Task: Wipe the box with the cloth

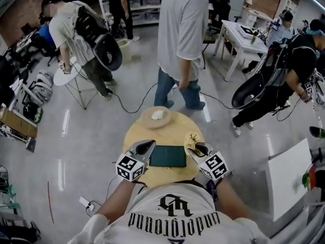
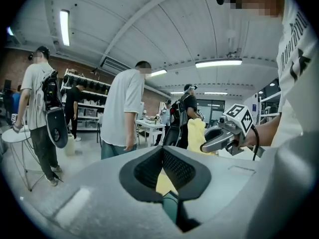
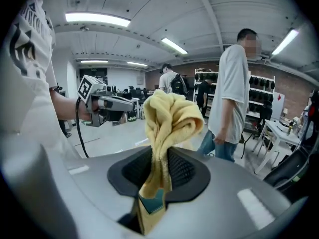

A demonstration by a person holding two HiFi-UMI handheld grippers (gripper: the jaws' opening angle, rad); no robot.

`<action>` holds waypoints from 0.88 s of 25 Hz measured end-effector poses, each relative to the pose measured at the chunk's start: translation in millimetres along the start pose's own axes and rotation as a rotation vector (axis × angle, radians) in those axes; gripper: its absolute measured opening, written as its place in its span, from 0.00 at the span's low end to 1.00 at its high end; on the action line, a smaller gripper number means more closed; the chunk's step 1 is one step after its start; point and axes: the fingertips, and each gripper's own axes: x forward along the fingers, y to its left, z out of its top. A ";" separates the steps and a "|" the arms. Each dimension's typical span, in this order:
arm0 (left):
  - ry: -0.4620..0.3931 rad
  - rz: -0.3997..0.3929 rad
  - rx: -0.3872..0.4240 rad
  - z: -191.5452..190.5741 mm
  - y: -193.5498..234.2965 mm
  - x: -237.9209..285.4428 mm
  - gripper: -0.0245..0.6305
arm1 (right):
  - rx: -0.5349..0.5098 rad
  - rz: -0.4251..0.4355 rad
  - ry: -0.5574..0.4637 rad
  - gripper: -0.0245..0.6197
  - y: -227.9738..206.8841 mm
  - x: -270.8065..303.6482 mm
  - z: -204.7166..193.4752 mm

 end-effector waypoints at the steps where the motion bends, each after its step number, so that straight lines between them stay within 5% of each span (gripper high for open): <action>1: -0.007 0.000 0.008 4.1 -4.4 0.3 0.05 | -0.004 -0.002 -0.010 0.16 -0.7 -4.4 1.6; 11: -0.067 0.084 0.055 34.3 -65.1 -14.9 0.05 | -0.048 0.032 -0.128 0.16 -2.8 -68.5 13.3; 22: -0.084 0.171 0.008 13.6 -185.1 -41.4 0.05 | -0.042 0.094 -0.172 0.16 22.5 -165.7 -36.3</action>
